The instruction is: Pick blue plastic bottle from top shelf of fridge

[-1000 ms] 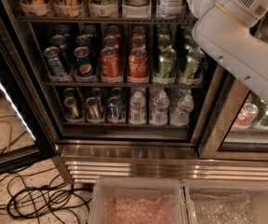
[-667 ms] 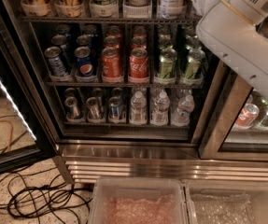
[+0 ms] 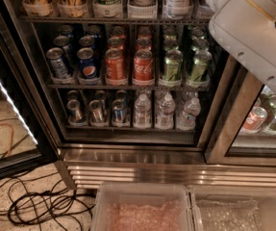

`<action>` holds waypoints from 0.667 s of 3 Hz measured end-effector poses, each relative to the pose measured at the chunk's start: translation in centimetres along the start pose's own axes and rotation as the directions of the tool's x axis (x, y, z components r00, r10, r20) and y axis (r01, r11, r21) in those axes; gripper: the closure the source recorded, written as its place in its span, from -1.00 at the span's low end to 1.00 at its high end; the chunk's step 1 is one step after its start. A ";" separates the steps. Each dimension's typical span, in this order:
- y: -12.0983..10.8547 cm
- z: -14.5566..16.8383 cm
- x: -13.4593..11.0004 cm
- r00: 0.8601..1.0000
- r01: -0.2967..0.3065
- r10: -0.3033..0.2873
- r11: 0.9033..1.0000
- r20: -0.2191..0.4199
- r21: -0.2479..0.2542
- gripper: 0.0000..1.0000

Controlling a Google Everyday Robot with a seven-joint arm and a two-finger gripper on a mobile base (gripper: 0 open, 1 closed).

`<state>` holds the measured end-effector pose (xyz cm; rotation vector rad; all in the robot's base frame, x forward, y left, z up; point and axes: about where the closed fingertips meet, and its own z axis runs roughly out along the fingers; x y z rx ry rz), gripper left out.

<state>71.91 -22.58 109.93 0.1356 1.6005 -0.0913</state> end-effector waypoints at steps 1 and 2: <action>-0.4 -0.6 -0.6 1.000 0.003 -0.003 1.000 -0.001 0.007 1.00; -0.2 -1.0 -0.6 0.999 -0.036 0.036 0.999 -0.041 -0.010 1.00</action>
Offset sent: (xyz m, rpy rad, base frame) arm -0.0337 0.0164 0.0103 0.2859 0.2022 0.0972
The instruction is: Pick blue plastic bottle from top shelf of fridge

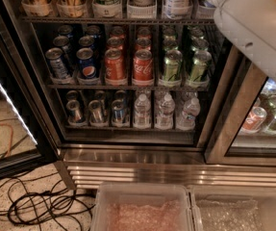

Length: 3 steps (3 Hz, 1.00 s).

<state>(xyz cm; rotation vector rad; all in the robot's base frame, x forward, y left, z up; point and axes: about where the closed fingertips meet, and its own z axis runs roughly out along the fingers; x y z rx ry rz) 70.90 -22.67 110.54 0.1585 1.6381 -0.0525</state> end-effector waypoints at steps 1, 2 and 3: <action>0.0 0.1 -0.1 1.000 -0.003 0.003 1.000 -0.003 -0.001 1.00; 0.1 -0.1 0.0 0.999 -0.027 0.027 1.000 -0.029 -0.008 1.00; 0.1 0.0 0.0 0.999 -0.027 0.027 1.000 -0.029 -0.008 1.00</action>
Offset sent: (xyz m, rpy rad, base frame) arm -0.0438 0.0256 0.0054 0.3526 0.2751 0.0825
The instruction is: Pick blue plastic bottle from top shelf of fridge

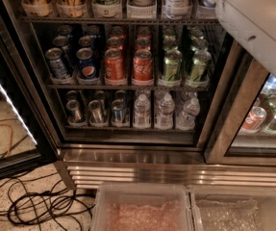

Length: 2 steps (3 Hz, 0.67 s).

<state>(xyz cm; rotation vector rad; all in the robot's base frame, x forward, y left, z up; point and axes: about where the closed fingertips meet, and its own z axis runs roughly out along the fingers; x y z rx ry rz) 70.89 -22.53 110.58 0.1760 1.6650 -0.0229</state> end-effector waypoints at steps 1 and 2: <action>0.1 -0.1 0.0 1.000 -0.017 0.016 1.000 -0.021 -0.005 1.00; 0.4 -0.9 -1.0 1.000 -0.021 0.021 1.000 -0.014 -0.005 1.00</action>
Offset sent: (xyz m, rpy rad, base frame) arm -0.0915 0.0769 0.0340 0.5792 0.5016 0.2021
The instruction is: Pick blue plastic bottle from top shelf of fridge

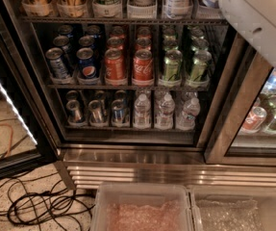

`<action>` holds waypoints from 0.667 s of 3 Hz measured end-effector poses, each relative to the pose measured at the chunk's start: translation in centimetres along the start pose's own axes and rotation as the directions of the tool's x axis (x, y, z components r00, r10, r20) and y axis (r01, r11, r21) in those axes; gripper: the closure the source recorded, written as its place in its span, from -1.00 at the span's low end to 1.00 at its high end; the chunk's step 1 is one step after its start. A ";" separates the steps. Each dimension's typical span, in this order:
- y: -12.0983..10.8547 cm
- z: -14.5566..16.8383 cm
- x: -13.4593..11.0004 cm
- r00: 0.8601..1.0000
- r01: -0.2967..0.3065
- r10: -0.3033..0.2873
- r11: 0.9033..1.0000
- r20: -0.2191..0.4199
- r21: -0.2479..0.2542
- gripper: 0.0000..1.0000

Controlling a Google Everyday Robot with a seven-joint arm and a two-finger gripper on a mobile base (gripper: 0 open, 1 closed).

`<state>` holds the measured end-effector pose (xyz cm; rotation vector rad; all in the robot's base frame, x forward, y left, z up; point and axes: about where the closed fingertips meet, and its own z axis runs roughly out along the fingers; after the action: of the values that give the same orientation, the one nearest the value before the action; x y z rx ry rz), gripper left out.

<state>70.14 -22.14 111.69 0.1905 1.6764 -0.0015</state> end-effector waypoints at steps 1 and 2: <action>0.0 0.0 0.0 1.000 0.000 0.000 1.000 0.000 0.000 1.00; 0.2 -0.3 0.3 0.999 -0.013 0.013 1.000 -0.031 -0.018 1.00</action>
Offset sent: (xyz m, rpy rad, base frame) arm -0.0105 0.0062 -0.0043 0.0593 0.0708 0.0535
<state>69.80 -21.89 111.50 0.1883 1.7050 0.0269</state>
